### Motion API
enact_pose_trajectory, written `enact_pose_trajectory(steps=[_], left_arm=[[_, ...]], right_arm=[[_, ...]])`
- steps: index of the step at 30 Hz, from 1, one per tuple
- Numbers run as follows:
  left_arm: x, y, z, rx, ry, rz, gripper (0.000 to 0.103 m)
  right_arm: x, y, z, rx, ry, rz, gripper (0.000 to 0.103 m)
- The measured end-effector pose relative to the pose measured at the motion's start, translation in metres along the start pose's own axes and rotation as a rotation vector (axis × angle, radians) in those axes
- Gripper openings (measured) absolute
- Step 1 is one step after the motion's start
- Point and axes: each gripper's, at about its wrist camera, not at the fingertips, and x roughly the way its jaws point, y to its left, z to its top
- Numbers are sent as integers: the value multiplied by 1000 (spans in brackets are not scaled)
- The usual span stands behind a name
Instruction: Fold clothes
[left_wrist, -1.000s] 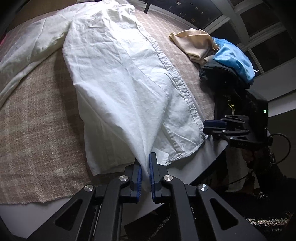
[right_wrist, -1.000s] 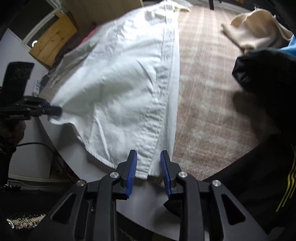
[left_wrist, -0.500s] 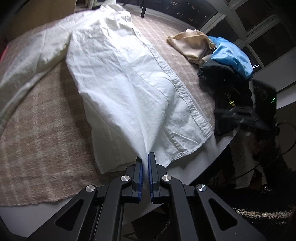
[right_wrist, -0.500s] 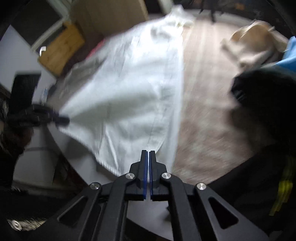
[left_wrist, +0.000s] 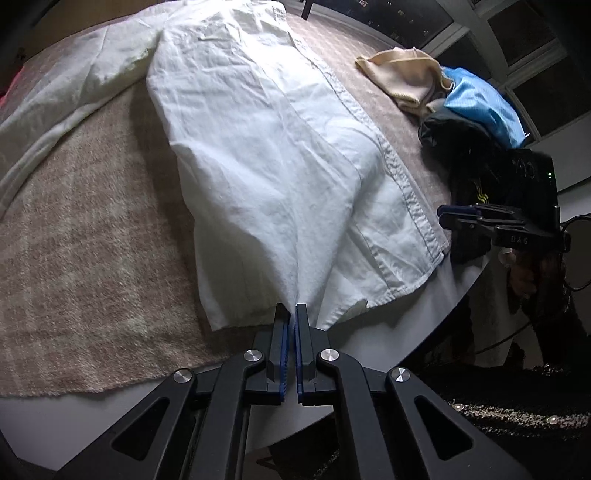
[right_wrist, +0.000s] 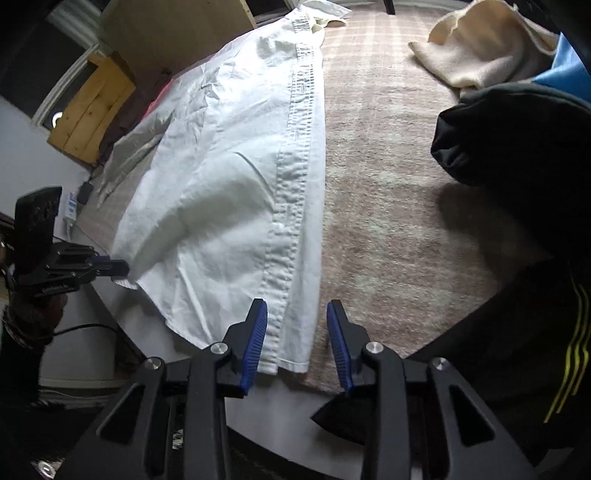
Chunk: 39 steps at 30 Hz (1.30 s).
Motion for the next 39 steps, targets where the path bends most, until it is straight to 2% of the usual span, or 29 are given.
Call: enact_pose_trajectory(steps=[3,4,7,11,14,16,17,20,24,26,30,33,34,36,39], left_arm=[[-1,-3,2,9,0,6,2],[-1,-4,3,12,2,7,2],[1,-5,2,13,6,1,2],[5,-5,1,10,16,-6,2],[6,-4,0,11,22,-9,2],[5,-5,0,16,21,-10,2],[3,-4,0,18,18,-12,2],[-2,-5,0,19,1,-13,2],[-13,-10,0,29,-28,-14,2],[-10,-11,0,35,-21,-14,3],[7,-11,-3,39,23,-6,2],[11,-6,-4,30,35,-7,3],[12,-5,-5,27,36,-8,3],[12,-3,-4,17,43,-2,4],[6,-2,-3,1,28,16,10]], right_arm=[[-12,7,1,-13,-53,-18,33],[-14,13,0,-34,-58,0,33],[-8,22,-5,-74,-6,42,30],[17,25,-12,-90,77,-15,30],[22,29,-15,-111,65,-23,30],[22,31,-18,-135,60,-30,12],[22,30,-20,-144,56,-31,7],[13,24,-17,-114,17,24,5],[-17,19,-9,-115,-52,18,5],[-29,20,-5,-147,-80,-35,5],[-2,17,-11,-149,85,-8,7],[10,23,-15,-178,132,-110,16],[5,21,-12,-158,109,-84,17],[-5,18,-3,-120,62,-35,25],[-13,12,20,-104,-12,-19,32]])
